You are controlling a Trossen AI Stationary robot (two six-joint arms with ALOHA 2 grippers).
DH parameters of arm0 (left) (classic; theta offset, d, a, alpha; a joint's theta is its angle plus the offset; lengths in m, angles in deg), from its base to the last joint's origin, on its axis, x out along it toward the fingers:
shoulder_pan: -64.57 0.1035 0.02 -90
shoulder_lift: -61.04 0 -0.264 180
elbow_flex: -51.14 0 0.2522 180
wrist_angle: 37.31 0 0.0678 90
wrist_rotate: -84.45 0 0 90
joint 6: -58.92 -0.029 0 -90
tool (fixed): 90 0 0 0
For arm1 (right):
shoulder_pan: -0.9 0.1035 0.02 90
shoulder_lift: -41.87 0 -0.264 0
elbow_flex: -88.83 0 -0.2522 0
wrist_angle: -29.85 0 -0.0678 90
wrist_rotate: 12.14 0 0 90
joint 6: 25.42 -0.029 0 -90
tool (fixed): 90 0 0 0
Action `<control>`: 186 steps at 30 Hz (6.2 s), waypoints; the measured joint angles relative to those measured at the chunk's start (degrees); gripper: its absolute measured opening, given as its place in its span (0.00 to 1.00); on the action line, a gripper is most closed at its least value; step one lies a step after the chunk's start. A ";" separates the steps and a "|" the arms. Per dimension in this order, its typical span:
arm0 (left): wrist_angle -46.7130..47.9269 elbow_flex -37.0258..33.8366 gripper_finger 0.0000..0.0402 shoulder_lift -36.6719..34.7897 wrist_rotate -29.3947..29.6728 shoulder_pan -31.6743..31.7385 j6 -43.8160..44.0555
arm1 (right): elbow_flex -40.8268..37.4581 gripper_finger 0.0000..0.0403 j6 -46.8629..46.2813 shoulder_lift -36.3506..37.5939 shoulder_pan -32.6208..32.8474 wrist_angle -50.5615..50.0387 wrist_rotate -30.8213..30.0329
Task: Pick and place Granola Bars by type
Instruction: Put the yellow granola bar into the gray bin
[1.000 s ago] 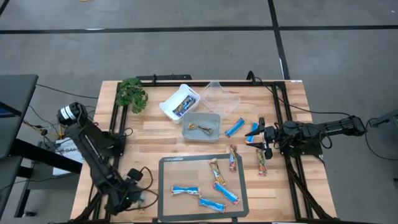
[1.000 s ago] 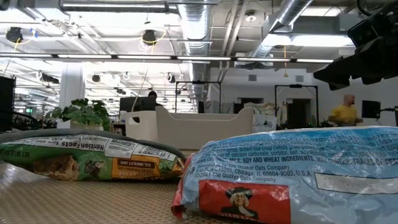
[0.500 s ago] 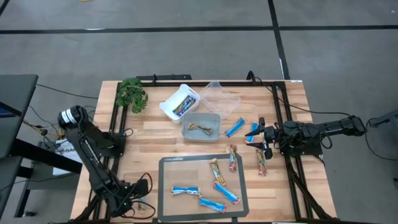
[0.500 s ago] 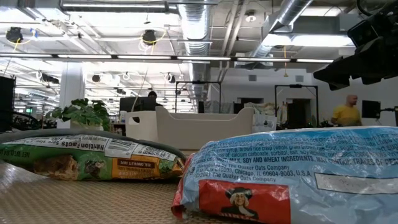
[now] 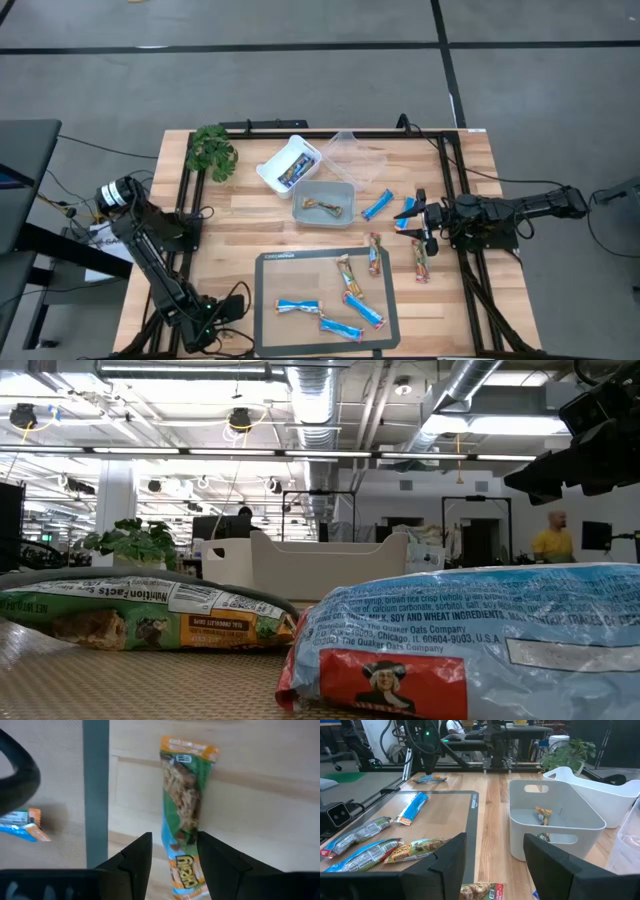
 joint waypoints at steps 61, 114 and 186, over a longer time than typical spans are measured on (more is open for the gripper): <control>-55.82 -5.26 0.03 -2.49 24.42 28.02 1.25 | 0.00 0.47 0.00 0.00 0.00 0.00 0.00; -25.24 13.19 0.16 10.56 3.10 66.37 9.47 | 0.01 0.47 -0.02 0.00 0.00 0.00 0.00; -15.23 18.65 0.38 21.08 -7.58 29.41 44.44 | 0.02 0.47 0.00 0.00 0.00 0.04 0.01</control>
